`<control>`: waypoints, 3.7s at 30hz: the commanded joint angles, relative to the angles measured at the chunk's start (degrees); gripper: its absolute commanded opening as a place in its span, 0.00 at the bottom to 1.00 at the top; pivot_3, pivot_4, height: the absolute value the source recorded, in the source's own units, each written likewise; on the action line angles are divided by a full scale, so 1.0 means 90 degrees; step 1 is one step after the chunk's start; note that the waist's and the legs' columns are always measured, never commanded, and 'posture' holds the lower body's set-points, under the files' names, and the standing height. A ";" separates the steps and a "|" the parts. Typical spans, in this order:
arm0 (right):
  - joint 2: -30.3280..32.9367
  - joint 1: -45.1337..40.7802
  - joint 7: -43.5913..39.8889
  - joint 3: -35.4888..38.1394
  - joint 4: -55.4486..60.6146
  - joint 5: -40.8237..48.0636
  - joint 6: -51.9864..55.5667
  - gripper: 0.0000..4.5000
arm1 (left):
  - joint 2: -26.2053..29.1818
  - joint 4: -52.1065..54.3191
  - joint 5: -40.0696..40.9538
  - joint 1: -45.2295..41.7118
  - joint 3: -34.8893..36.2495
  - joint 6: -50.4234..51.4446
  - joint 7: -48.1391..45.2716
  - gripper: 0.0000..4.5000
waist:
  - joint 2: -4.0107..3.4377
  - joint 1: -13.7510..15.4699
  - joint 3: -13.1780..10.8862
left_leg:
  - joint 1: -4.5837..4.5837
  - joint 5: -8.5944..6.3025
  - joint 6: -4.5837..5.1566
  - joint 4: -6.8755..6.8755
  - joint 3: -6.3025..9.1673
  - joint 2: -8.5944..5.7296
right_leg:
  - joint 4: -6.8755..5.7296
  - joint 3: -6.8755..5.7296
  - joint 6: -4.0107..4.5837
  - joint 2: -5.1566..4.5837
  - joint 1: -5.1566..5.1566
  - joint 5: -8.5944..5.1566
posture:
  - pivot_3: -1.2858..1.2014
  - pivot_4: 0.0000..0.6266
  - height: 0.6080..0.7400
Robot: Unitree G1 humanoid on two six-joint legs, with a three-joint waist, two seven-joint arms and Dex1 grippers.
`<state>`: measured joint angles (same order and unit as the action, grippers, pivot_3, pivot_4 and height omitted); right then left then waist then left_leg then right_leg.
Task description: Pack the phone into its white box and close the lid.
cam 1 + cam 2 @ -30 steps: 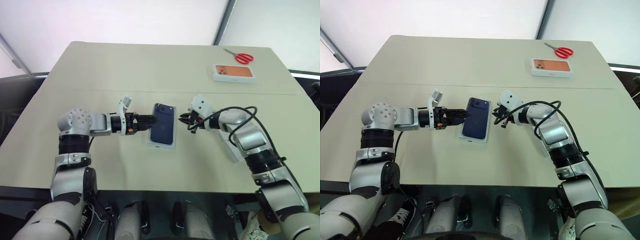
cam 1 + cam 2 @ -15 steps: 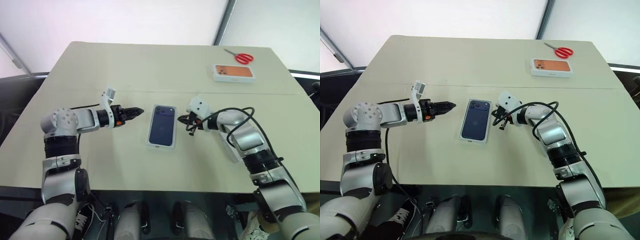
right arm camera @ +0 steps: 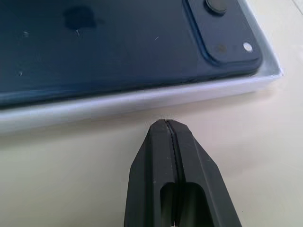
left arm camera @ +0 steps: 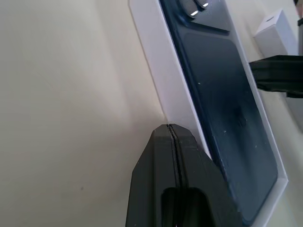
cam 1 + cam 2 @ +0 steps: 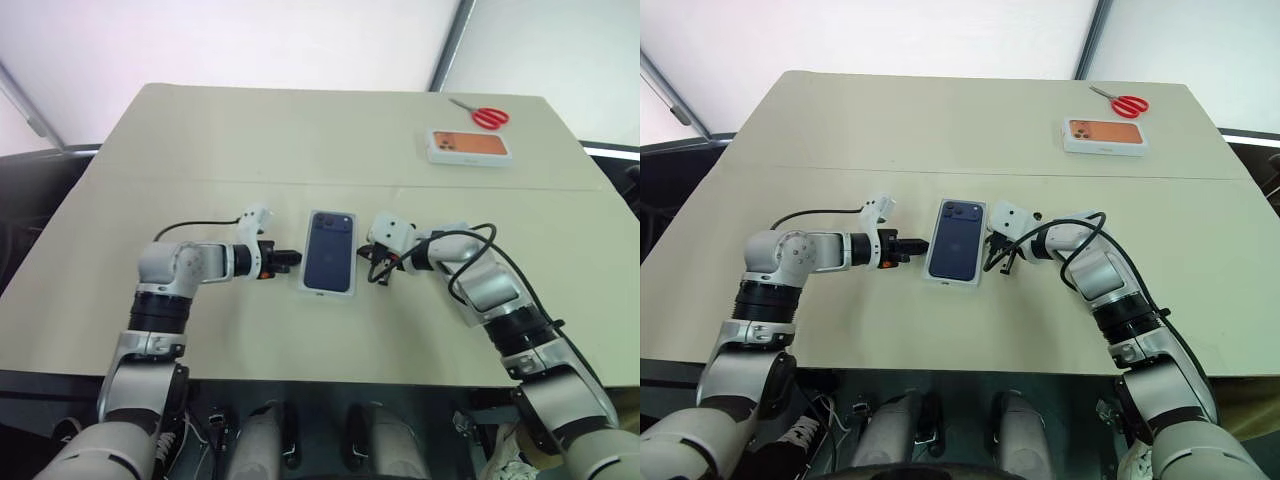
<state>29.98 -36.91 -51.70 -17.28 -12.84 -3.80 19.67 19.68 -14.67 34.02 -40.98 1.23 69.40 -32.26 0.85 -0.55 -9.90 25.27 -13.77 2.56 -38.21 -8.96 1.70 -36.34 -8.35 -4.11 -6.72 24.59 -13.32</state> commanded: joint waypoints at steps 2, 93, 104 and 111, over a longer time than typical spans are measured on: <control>0.0206 0.0037 -0.0080 0.0093 0.0169 -0.0054 -0.0055 0.00 | -0.0390 0.0102 0.0017 -0.0204 -0.0277 0.0008 -0.0145 0.01 | 0.0000 0.0010 0.0000 | 0.0000 0.0000 0.0001 -0.0001 0.0001 -0.0001 | 0.0000 -0.0001 0.0000 0.0000 -0.0001 0.0000 | 0.52 0.24 0.98; 0.1826 0.0061 0.1742 0.2373 0.2154 0.2452 0.8093 0.99 | 0.1345 0.1604 -0.1345 0.1561 -0.0309 -0.6631 -0.3996 0.99 | -0.0035 -0.0015 -0.0002 | 0.0014 -0.0008 0.0024 -0.0004 0.0016 0.0003 | 0.0009 -0.0014 0.0012 -0.0026 0.0010 0.0005 | 0.52 0.24 0.98; 0.1419 -0.0093 0.3052 0.2582 0.1681 0.2961 0.8093 0.72 | 0.1224 0.1678 -0.1371 0.1664 -0.0307 -0.6601 -0.3617 1.00 | -0.0036 -0.0018 -0.0002 | 0.0014 -0.0006 0.0027 -0.0004 0.0006 0.0006 | 0.0009 -0.0012 0.0009 -0.0011 0.0009 0.0006 | 0.52 0.24 0.98; 0.1276 -0.0199 0.3712 0.2674 0.1589 0.3173 0.8093 0.01 | 0.1229 0.1669 -0.1367 0.1666 -0.0316 -0.6567 -0.3498 1.00 | -0.0035 -0.0005 -0.0002 | 0.0012 -0.0007 0.0027 -0.0004 0.0004 0.0008 | 0.0009 -0.0011 0.0009 -0.0008 0.0008 0.0006 | 0.52 0.24 0.98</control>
<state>41.34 -37.78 -19.55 5.44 1.61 24.01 92.12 30.78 -1.39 21.64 -25.52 -1.53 10.71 -63.99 0.54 -0.59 -9.92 25.39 -13.83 2.81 -38.25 -8.93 1.76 -36.26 -8.45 -4.04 -6.80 24.66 -13.27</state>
